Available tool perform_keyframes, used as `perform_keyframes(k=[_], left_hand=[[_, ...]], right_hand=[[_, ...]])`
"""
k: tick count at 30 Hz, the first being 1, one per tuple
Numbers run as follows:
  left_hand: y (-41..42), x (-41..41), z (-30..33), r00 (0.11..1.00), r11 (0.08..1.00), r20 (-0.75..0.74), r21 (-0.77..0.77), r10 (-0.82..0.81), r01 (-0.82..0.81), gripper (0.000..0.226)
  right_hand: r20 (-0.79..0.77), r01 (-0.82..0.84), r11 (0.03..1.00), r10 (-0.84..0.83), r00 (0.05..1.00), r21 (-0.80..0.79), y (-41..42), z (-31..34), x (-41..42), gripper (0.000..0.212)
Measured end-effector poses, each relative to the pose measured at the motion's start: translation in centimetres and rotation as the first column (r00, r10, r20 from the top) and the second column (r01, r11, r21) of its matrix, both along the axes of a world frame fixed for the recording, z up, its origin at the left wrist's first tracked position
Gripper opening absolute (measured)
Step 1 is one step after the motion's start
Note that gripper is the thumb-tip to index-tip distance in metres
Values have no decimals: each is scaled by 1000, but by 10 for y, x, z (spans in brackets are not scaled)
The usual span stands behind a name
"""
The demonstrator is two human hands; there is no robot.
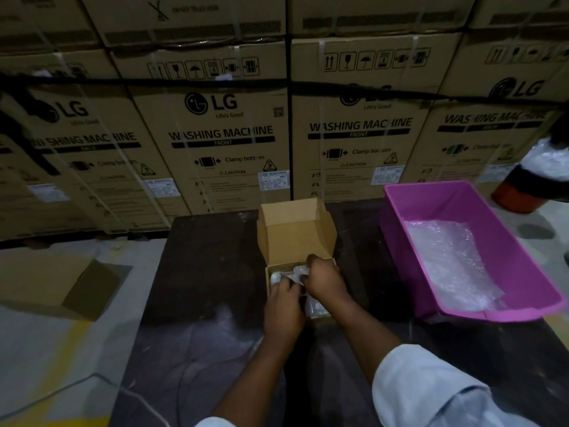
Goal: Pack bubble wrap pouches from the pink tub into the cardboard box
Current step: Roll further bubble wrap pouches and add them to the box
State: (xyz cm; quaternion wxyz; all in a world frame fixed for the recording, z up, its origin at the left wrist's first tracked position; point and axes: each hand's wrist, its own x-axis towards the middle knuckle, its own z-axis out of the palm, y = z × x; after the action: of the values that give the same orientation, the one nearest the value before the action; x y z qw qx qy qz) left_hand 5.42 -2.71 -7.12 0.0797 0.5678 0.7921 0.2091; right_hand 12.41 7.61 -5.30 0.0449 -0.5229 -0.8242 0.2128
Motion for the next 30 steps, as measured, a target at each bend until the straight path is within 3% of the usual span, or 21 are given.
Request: perform_keyframes(k=[2,5,11,14,17,21,25,30], left_hand=[[-2,0,1,986,992,-111,14,-125,128,21],[-2,-3,-5,938,959,-202,-95,-280,266,15],[6,-1,16,882,860,-179,-372,-437,350,30],[5,2,22,895,859,-155,-388,-418,334,32],[-4,18,17,907,888,-190,-354,-376,294,52],[-14,34,5,923,857,-231,-488,-309,165,76],[-25,38,-5,947,847,-162,-505,-279,164,79],[-34,39,-8,921,906,-198,-333,-336,260,65]], right_hand=[[52,-47,998,45,998,31,0,1,1,22],[110,-126,991,120,987,51,3,3,7,26],[42,-296,951,294,955,87,12,4,21,32],[74,-392,909,385,920,143,15,1,36,42],[188,-544,829,518,834,130,14,-4,40,45],[285,-599,789,548,786,137,12,-4,34,43],[356,-589,784,504,787,194,7,-6,31,42],[437,-575,784,443,783,234,8,-6,24,33]])
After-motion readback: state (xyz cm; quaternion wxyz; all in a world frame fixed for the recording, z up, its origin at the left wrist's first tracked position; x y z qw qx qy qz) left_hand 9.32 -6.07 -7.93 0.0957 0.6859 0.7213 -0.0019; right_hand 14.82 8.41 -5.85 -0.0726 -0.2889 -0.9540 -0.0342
